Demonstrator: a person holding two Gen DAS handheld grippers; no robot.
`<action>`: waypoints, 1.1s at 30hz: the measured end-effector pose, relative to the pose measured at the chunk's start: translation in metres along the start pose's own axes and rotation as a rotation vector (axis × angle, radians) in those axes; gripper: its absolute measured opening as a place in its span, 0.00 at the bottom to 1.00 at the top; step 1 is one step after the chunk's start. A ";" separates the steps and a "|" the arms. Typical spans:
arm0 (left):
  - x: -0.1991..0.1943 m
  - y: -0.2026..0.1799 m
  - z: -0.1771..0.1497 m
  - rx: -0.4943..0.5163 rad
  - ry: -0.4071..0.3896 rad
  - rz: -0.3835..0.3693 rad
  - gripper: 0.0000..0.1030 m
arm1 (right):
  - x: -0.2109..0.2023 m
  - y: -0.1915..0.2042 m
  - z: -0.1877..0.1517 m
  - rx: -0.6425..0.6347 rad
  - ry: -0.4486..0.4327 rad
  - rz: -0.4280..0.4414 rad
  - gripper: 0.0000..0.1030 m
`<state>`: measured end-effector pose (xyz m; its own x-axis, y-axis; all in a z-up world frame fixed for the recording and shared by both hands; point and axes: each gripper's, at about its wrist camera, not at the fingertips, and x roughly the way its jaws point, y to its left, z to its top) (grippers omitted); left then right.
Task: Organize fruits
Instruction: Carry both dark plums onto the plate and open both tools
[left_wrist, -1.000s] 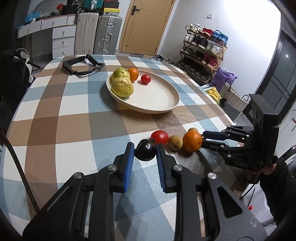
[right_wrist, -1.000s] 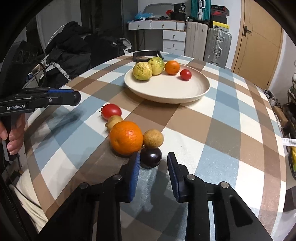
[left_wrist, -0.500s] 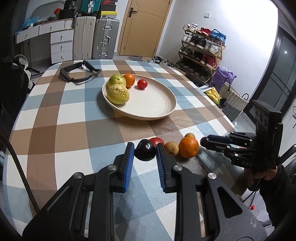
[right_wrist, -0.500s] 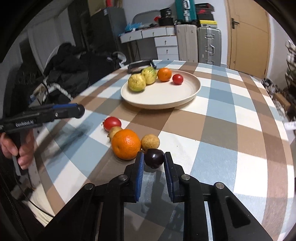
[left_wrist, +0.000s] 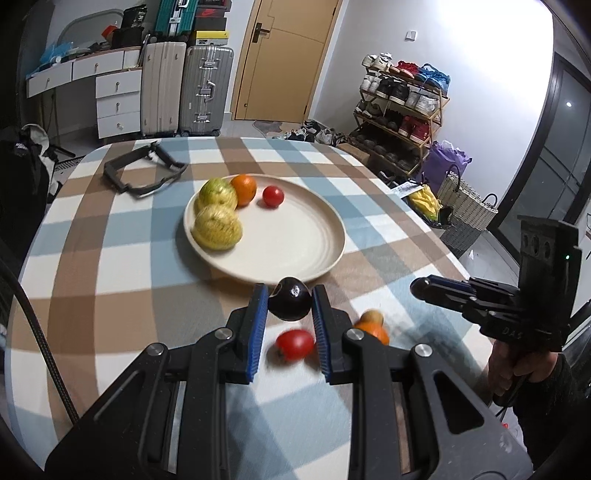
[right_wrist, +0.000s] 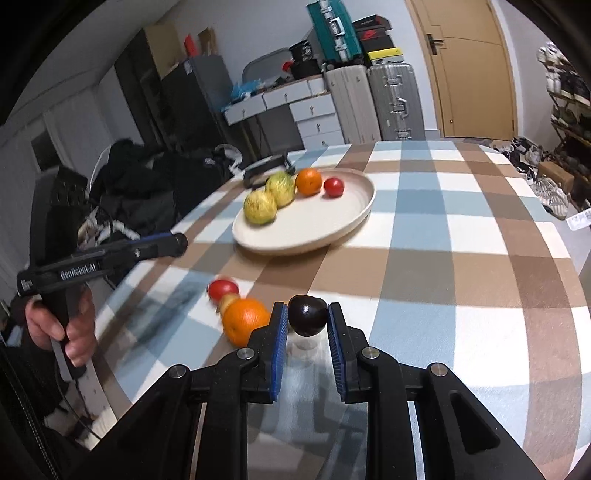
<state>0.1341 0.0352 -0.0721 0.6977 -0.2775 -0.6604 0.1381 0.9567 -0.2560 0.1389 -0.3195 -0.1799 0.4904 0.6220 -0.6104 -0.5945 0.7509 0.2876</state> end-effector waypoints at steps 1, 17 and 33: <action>0.003 -0.002 0.004 0.000 -0.002 -0.003 0.21 | -0.001 -0.002 0.003 0.011 -0.009 0.005 0.21; 0.116 -0.028 0.078 -0.061 0.041 -0.047 0.21 | 0.009 -0.035 0.118 0.065 -0.121 0.081 0.21; 0.206 -0.014 0.103 -0.161 0.094 -0.041 0.21 | 0.124 -0.069 0.182 0.053 0.044 0.106 0.22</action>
<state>0.3486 -0.0260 -0.1317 0.6236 -0.3304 -0.7085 0.0457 0.9202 -0.3888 0.3566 -0.2537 -0.1404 0.3973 0.6889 -0.6062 -0.6062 0.6930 0.3902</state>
